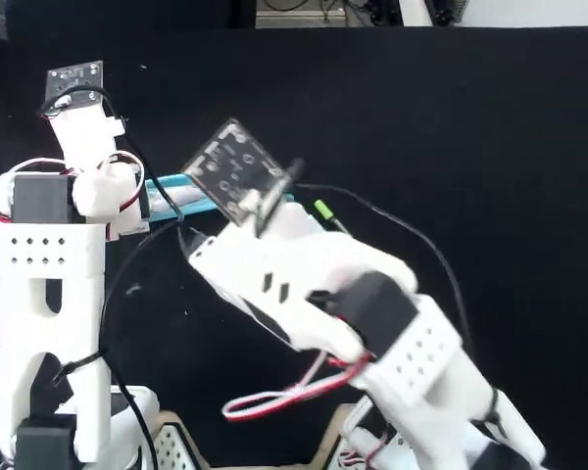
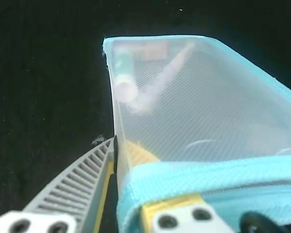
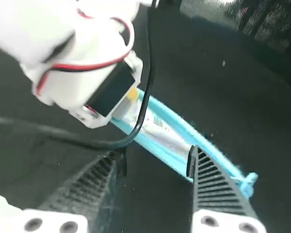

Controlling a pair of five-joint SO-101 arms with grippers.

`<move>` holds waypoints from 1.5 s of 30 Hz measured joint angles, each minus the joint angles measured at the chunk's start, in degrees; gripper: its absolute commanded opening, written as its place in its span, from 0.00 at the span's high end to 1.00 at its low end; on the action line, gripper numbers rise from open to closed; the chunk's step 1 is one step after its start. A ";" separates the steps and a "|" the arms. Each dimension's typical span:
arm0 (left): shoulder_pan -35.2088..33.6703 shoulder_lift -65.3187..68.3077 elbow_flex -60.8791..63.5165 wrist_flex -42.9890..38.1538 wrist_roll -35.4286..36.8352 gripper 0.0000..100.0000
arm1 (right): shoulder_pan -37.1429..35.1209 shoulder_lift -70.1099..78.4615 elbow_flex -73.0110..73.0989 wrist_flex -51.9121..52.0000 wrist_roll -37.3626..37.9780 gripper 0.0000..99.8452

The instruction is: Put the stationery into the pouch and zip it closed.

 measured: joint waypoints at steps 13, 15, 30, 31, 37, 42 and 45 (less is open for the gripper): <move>0.00 0.00 0.00 0.00 0.00 0.97 | 29.54 -4.84 -1.76 3.52 -0.44 0.80; 0.00 0.00 0.00 0.00 0.00 0.97 | 31.82 0.26 -2.81 7.21 -0.44 0.80; 0.00 0.00 0.00 0.00 0.00 0.97 | 34.73 31.65 -2.90 9.14 3.43 0.80; 0.00 0.00 0.00 0.00 0.00 0.97 | 35.16 33.67 -2.90 7.82 4.84 0.80; -3.52 -0.09 0.44 0.00 0.00 0.97 | 35.25 45.10 -2.90 -0.18 10.11 0.80; -4.66 -0.09 0.70 0.00 0.00 0.97 | 36.75 49.67 -2.90 -3.69 15.47 0.80; -4.66 -0.09 0.79 0.00 0.00 0.97 | 37.45 51.16 -2.90 -3.96 18.20 0.80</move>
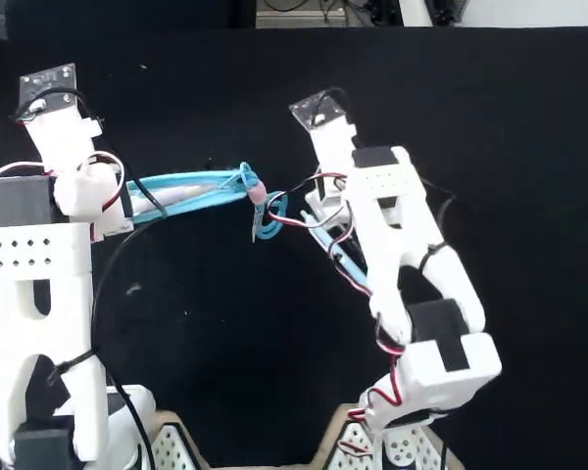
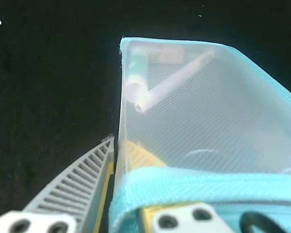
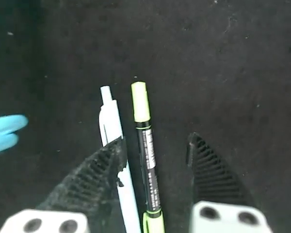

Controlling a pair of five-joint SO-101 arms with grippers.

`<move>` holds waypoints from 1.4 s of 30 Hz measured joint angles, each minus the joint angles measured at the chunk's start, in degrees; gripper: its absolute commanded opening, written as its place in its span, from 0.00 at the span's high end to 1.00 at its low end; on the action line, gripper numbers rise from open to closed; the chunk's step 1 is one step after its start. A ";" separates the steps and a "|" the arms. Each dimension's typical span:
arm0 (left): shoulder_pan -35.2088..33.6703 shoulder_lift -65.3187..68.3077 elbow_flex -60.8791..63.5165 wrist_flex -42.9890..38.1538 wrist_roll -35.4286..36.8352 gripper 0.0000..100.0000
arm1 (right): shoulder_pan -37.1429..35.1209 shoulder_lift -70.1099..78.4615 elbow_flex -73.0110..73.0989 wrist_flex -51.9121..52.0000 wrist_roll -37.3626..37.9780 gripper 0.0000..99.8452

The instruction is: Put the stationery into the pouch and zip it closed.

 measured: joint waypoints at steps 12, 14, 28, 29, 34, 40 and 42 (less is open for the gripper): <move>0.00 0.00 0.26 0.00 0.00 0.97 | 0.09 7.38 -1.32 -4.13 1.93 0.80; 0.00 0.00 0.26 0.00 0.00 0.97 | 0.09 9.32 -1.49 -6.07 1.93 0.80; 0.00 0.00 0.26 0.00 0.00 0.97 | 6.42 10.73 -6.15 -5.80 2.02 0.99; 0.00 0.00 0.26 0.00 0.00 0.97 | 7.56 10.73 -7.47 -3.34 2.02 0.99; 0.00 0.00 0.26 0.00 0.00 0.97 | 9.41 12.31 -15.56 9.23 2.02 0.98; 0.00 0.00 0.26 0.00 0.00 0.97 | 9.32 22.59 -24.26 14.33 2.11 0.82; 0.00 0.00 0.26 0.00 0.00 0.97 | 9.32 25.67 -28.75 17.32 2.11 0.82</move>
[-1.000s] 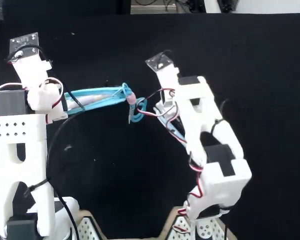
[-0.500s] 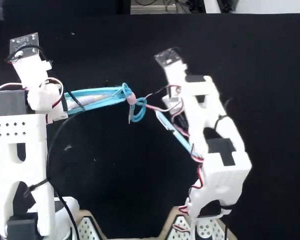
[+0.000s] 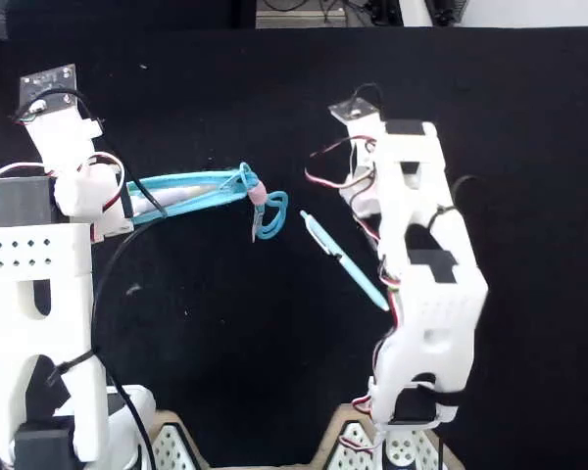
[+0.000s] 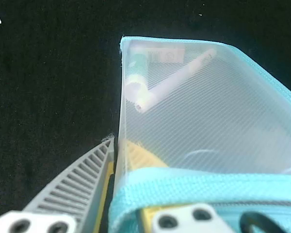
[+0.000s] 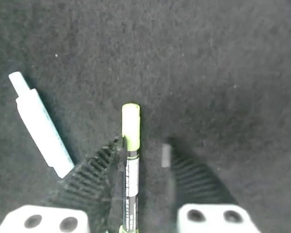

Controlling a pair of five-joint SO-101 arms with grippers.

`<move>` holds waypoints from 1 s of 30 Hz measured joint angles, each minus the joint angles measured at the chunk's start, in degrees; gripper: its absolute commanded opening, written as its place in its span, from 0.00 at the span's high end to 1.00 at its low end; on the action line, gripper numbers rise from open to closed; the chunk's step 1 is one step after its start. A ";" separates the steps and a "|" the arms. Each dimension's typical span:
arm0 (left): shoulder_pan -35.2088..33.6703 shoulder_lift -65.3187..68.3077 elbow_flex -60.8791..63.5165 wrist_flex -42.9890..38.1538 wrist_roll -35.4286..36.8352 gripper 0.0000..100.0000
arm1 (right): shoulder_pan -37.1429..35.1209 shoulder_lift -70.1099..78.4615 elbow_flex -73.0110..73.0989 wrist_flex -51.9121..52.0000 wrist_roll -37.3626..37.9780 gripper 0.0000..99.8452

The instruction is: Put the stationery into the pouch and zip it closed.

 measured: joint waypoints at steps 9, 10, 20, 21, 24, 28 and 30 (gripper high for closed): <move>0.00 0.00 0.00 0.00 0.00 0.97 | -0.97 13.80 -21.10 12.48 0.00 0.84; 0.00 0.00 0.00 0.00 0.00 0.97 | -1.23 15.12 -23.03 13.63 -0.09 0.84; 0.00 0.00 0.00 0.00 0.00 0.97 | -1.41 21.01 -33.14 19.25 -0.09 0.84; 0.00 0.00 0.00 0.00 0.00 0.97 | -1.41 21.45 -33.32 19.25 0.09 0.84; 0.00 0.00 0.09 0.00 0.00 0.97 | -1.41 22.33 -33.93 18.90 0.26 0.88; 0.00 0.00 0.18 0.00 0.00 0.97 | -1.14 22.59 -34.46 18.46 0.26 0.98; 0.00 0.00 0.44 0.00 0.00 0.97 | -1.05 22.59 -34.55 18.37 0.26 0.99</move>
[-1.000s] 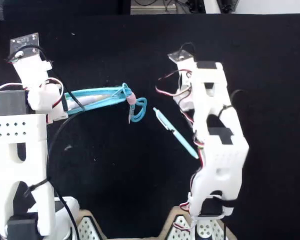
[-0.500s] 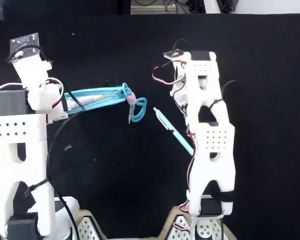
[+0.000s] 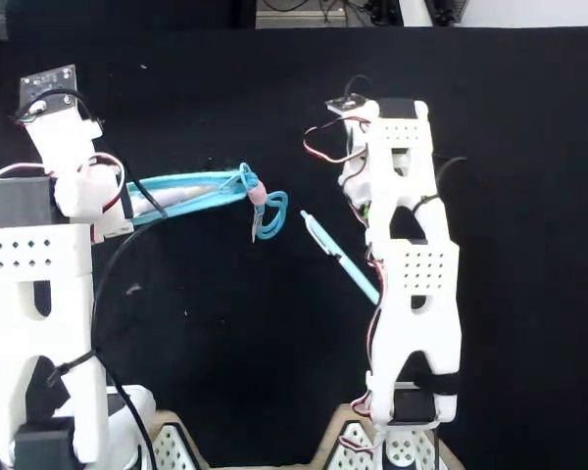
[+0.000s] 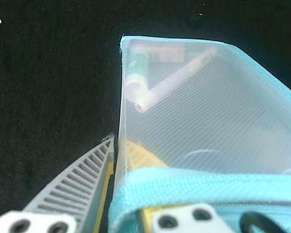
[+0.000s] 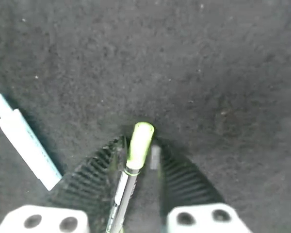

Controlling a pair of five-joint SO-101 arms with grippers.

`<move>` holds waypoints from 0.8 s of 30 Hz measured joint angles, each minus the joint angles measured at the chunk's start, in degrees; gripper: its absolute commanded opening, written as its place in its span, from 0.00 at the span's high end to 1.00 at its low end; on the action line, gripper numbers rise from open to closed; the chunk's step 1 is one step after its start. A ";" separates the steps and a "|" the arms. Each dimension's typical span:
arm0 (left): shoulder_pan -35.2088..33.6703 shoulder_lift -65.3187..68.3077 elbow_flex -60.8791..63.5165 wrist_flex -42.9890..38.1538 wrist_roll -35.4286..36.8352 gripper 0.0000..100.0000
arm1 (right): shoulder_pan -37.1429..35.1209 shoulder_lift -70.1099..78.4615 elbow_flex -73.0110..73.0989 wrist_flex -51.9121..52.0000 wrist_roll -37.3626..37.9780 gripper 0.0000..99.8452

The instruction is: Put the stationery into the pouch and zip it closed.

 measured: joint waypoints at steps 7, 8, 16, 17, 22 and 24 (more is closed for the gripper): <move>0.00 -0.09 0.53 0.00 0.00 0.97 | 0.44 -0.88 0.00 1.32 0.00 0.99; 0.00 -0.09 0.53 0.00 0.00 0.97 | 0.70 -1.41 0.00 1.85 0.00 0.99; 0.00 -0.09 0.53 0.00 0.00 0.97 | 2.02 -10.20 5.10 2.46 0.09 0.99; 0.00 -0.09 0.53 0.00 0.00 0.97 | 2.02 -11.60 6.77 2.46 0.09 0.99; 0.00 -0.09 0.53 0.00 0.00 0.97 | 1.76 -22.15 16.44 1.58 -1.23 0.99; 0.00 -0.09 0.53 0.00 0.00 0.97 | 1.58 -27.34 21.27 0.00 -1.85 0.99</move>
